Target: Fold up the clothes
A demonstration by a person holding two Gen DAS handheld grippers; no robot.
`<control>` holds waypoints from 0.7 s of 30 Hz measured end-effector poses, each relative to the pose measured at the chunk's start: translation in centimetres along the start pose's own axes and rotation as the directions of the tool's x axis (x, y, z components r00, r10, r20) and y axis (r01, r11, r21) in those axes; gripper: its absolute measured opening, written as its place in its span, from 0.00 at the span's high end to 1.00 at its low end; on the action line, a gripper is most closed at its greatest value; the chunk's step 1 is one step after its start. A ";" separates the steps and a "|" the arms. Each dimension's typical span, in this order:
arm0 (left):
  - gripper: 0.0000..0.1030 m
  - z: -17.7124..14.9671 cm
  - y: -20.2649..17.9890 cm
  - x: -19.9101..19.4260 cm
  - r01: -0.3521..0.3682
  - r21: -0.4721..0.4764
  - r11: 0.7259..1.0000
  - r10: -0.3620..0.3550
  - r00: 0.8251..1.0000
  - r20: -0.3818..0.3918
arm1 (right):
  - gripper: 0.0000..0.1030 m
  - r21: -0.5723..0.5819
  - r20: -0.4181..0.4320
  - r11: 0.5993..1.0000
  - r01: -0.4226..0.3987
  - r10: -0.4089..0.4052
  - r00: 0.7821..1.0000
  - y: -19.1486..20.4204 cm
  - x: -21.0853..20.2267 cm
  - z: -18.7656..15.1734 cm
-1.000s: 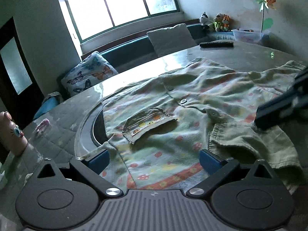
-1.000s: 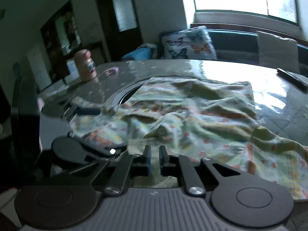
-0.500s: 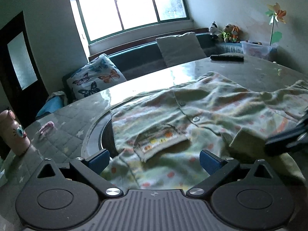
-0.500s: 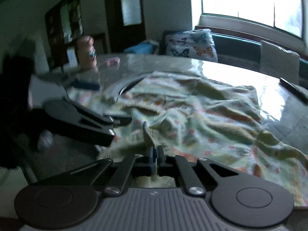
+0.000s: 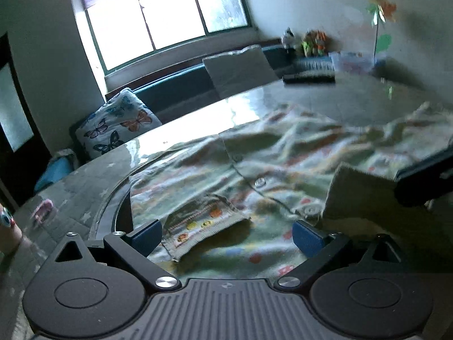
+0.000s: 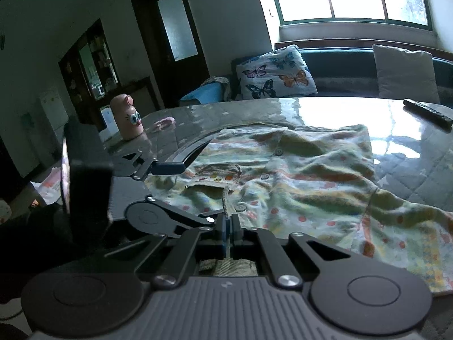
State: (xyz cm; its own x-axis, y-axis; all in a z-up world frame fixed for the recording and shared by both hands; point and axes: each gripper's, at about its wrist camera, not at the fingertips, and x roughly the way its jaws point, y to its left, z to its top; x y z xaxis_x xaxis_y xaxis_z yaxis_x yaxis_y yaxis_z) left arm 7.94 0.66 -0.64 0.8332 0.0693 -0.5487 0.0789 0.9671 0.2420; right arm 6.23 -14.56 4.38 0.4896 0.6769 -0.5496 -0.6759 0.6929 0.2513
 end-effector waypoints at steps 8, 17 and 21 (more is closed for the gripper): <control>0.02 -1.5 -1.1 -1.8 0.008 0.083 0.997 -0.009 1.000 0.014 | 0.98 0.006 -0.008 1.000 -0.013 0.013 1.000 0.3 0.5 -0.1; 0.02 -3.3 4.5 -5.8 -0.097 -0.121 0.988 0.098 0.995 0.004 | 0.92 -0.094 -0.118 0.992 -0.081 0.070 0.991 2.2 2.2 -1.0; 0.03 -4.9 7.7 -6.9 -0.216 -0.212 0.953 0.210 0.976 -0.050 | 0.92 -0.102 -0.093 0.991 -0.086 0.077 0.993 2.3 1.9 -0.7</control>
State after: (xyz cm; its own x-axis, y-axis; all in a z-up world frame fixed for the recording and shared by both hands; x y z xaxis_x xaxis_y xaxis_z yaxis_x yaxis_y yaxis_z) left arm 0.18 8.85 1.09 0.8030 0.2828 -0.5246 -0.2205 0.9587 0.1794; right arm 5.25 -11.85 3.40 0.3829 0.7021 -0.6004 -0.7684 0.6028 0.2148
